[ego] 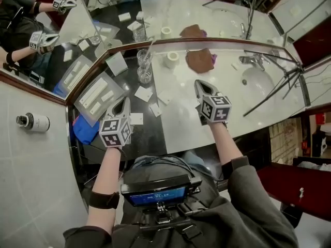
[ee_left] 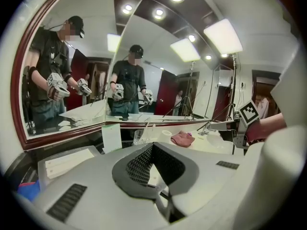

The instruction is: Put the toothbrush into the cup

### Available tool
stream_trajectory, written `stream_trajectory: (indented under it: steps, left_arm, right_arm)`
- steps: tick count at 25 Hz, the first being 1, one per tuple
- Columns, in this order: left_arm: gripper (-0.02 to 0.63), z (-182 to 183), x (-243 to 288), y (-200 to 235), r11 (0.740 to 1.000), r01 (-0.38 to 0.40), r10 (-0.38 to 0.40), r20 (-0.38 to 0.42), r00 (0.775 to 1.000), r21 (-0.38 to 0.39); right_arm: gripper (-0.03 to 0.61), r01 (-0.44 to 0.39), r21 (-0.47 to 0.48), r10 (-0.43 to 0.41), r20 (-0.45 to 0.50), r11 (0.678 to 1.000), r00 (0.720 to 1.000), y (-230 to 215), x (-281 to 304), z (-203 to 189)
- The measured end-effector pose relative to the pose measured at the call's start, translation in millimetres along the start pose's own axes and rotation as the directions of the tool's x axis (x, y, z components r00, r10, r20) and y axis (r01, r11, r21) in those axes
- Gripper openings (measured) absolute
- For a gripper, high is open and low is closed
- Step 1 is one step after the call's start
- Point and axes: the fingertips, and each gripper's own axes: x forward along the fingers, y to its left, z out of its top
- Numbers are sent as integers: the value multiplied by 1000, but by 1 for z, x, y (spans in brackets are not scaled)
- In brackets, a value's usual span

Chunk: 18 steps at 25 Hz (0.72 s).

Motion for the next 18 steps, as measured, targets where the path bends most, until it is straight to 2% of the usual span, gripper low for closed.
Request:
stream_trajectory:
  steps: [10, 18]
  left_arm:
    - [2, -23, 14, -52, 997, -76, 76, -47, 996, -6]
    - [2, -18, 22, -72, 994, -109, 109, -46, 993, -11]
  right_arm:
    - [15, 10, 42, -10, 7, 999, 1000, -87, -37, -12]
    - [14, 6, 46, -6, -3, 999, 1000, -123, -41, -12]
